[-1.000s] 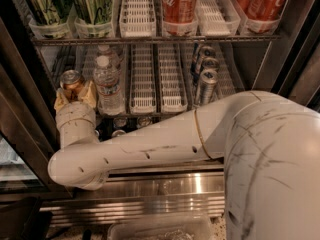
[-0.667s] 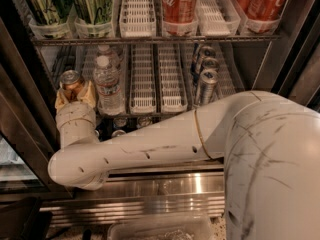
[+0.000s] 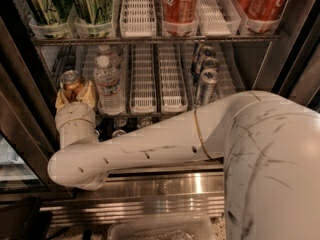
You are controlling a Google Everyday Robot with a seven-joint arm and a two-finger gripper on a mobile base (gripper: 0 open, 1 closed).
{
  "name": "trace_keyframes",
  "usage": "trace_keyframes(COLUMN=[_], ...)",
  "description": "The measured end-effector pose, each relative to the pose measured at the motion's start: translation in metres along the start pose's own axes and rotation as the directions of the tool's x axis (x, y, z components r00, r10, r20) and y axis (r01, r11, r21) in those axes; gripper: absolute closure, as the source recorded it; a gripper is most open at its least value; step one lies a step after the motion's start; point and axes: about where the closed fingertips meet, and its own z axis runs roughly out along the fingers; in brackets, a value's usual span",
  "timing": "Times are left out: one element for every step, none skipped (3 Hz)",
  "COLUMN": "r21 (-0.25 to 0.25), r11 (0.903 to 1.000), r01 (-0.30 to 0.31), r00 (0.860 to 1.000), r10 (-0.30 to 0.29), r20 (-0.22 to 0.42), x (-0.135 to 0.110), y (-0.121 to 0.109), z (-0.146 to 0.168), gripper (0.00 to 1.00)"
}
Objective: Pick orange can from middle shelf of fridge
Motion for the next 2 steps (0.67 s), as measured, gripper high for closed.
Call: trace_keyframes(r21=[-0.008, -0.037], r11=[1.0, 0.9985], r01=[0.004, -0.04], r00=[1.0, 0.998], r10=[-0.004, 0.042], r20=[0.006, 0.056], x=[-0.01, -0.053], y=[-0.003, -0.006], z=[-0.002, -0.018], gripper=[1.0, 1.0])
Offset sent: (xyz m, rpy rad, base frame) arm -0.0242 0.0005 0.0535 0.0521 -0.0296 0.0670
